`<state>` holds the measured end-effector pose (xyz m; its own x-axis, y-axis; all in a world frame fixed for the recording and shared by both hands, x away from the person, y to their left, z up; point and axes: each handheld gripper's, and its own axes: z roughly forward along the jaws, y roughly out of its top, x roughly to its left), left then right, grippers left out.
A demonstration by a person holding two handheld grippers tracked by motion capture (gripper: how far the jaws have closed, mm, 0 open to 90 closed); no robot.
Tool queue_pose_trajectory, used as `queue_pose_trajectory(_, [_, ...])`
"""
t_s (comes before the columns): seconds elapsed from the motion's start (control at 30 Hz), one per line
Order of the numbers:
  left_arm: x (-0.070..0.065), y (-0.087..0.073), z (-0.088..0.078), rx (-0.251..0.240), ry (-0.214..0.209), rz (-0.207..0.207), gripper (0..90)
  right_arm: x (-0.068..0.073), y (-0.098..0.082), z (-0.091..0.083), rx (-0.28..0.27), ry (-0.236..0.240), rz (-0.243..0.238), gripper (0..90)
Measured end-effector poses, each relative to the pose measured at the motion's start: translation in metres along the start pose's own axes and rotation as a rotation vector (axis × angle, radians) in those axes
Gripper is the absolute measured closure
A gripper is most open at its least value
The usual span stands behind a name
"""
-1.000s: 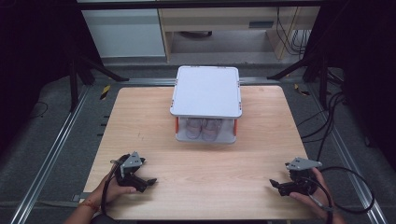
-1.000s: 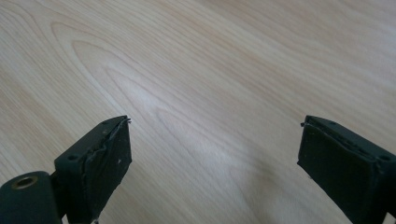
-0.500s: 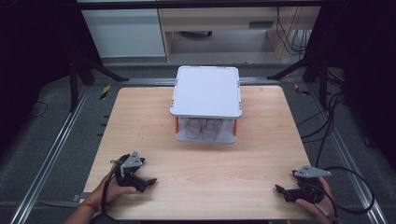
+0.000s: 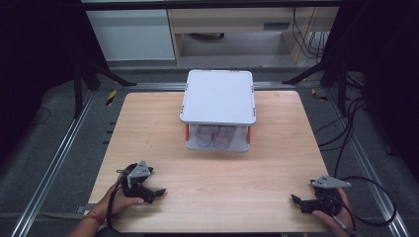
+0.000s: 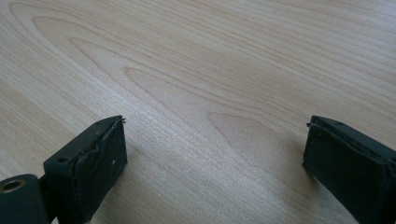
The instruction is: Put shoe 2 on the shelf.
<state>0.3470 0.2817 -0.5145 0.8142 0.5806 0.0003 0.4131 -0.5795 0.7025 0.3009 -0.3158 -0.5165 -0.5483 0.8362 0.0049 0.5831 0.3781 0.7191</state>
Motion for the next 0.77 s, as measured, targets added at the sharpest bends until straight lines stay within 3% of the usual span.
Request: queue_pose_trajectory(0.77, [0.0007,0.0004,0.0005,-0.001,-0.007,0.003,0.9,0.0008,0.0008,0.0009,0.001,-0.017,0.014,6.0])
